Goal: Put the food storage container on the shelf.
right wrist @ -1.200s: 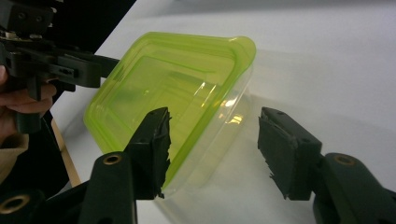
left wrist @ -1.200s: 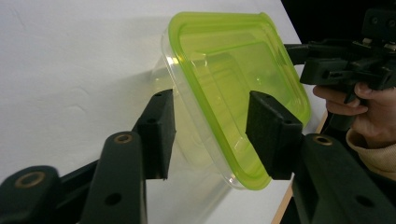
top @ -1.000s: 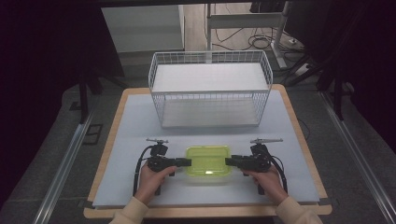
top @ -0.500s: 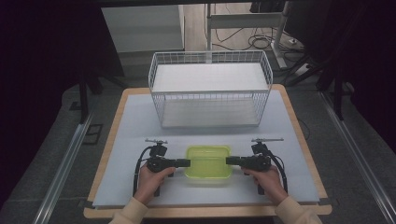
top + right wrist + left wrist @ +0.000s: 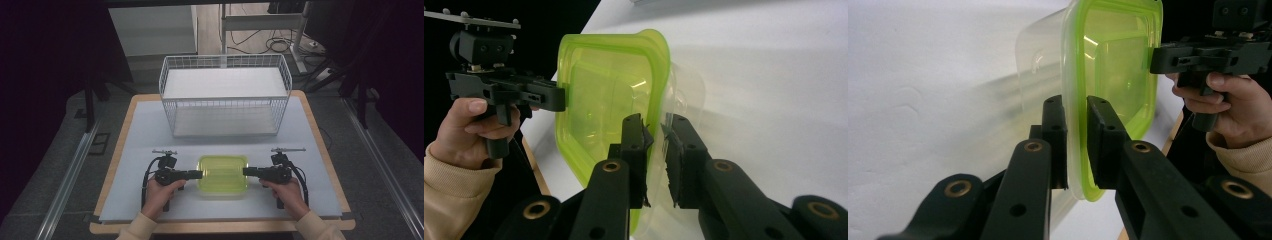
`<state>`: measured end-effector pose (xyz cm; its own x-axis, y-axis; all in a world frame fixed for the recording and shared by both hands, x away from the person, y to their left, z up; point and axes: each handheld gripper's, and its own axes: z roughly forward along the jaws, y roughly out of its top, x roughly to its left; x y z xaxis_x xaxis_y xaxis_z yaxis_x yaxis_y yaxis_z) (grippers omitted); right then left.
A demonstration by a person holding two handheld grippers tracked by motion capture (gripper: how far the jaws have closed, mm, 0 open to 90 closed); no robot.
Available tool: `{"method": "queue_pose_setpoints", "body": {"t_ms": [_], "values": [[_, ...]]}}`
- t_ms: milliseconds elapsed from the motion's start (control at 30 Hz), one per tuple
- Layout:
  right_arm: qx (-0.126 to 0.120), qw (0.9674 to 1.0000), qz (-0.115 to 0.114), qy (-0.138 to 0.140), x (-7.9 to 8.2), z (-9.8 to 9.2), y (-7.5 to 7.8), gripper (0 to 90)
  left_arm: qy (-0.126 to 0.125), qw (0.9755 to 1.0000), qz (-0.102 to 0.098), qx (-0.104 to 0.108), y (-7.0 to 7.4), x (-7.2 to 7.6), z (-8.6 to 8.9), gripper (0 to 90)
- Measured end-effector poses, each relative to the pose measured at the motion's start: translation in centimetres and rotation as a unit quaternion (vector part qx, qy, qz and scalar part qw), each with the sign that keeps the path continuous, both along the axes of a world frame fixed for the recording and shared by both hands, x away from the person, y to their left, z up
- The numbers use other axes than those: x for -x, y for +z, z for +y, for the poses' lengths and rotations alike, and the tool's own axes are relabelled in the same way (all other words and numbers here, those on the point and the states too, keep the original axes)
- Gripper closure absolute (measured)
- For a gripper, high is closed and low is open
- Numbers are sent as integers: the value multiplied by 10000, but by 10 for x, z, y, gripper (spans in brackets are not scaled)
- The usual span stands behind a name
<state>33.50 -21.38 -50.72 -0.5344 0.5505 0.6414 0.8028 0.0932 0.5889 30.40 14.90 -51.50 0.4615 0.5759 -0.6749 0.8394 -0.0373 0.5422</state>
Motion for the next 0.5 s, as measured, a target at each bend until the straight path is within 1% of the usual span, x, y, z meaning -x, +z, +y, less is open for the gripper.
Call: {"method": "queue_pose_setpoints", "body": {"t_ms": [167,267,367,500], "values": [[9,10000,-88,-39,0,-1,1,810,-15,9999,-120,-26,4,2,-2,816],[13,10000,-83,-44,0,-2,2,812,-19,9999,-118,-38,5,3,-2,816],[-5,9999,-127,-57,1,-2,3,812,-18,9999,-157,-10,6,3,-3,817],[-12,9998,-189,-66,1,-3,6,812,-17,9998,-205,-25,10,4,-3,817]]}}
